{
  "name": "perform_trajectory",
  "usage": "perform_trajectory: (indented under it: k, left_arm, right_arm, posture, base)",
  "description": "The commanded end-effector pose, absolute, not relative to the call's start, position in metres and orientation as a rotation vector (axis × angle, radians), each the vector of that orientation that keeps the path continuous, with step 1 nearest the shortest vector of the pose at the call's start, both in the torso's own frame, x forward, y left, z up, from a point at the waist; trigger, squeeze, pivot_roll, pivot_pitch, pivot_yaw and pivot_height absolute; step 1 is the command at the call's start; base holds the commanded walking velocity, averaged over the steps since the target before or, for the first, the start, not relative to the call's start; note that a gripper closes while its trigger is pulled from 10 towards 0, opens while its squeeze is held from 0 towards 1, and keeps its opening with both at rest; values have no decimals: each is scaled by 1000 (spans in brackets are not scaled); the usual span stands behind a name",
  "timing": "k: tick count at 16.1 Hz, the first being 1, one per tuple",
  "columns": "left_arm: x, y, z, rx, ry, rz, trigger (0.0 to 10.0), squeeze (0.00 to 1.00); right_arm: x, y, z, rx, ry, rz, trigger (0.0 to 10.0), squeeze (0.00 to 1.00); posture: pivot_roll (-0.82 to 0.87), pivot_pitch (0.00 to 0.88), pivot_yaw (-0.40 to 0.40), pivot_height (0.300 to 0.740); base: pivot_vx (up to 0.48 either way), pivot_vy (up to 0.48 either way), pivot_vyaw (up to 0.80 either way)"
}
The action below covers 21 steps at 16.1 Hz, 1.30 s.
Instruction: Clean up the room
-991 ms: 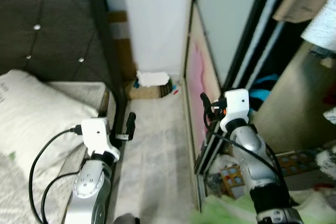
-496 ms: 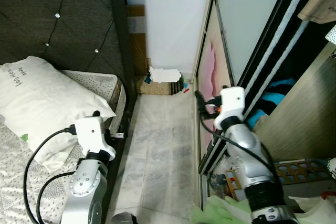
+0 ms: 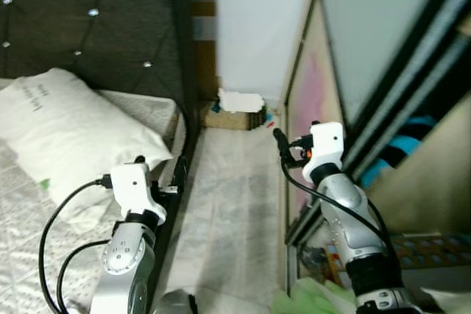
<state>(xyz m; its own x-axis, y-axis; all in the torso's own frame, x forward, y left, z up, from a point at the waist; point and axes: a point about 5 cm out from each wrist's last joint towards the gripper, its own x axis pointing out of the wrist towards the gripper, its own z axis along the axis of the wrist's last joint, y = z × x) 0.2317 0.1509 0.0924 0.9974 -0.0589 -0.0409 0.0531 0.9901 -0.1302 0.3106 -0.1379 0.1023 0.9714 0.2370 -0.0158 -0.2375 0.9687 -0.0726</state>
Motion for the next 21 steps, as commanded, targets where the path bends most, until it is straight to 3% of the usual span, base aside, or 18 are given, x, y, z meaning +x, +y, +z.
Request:
perform_trajectory:
  k: [1, 5, 10, 21]
  left_arm:
    - [233, 152, 94, -105, 27, -61, 10000, 0]
    - [233, 151, 94, -129, 57, -50, 10000, 0]
    - [233, 150, 93, -138, 52, -80, 10000, 0]
    - [234, 147, 98, -116, 38, -91, 10000, 0]
  right_arm:
    - [311, -134, 105, -83, -4, 249, 10000, 0]
    - [311, -130, 107, -185, -44, 286, 10000, 0]
    - [311, -126, 106, -148, -17, 297, 10000, 0]
    - [309, -118, 110, -113, -37, 359, 10000, 0]
  posture:
    - [-26, 27, -40, 740]
    - [-27, 19, -36, 740]
    - [-28, 18, -29, 740]
    - [-31, 34, -33, 740]
  base:
    - [0, 0, 0]
    - [0, 0, 0]
    - [0, 0, 0]
    - [0, 0, 773]
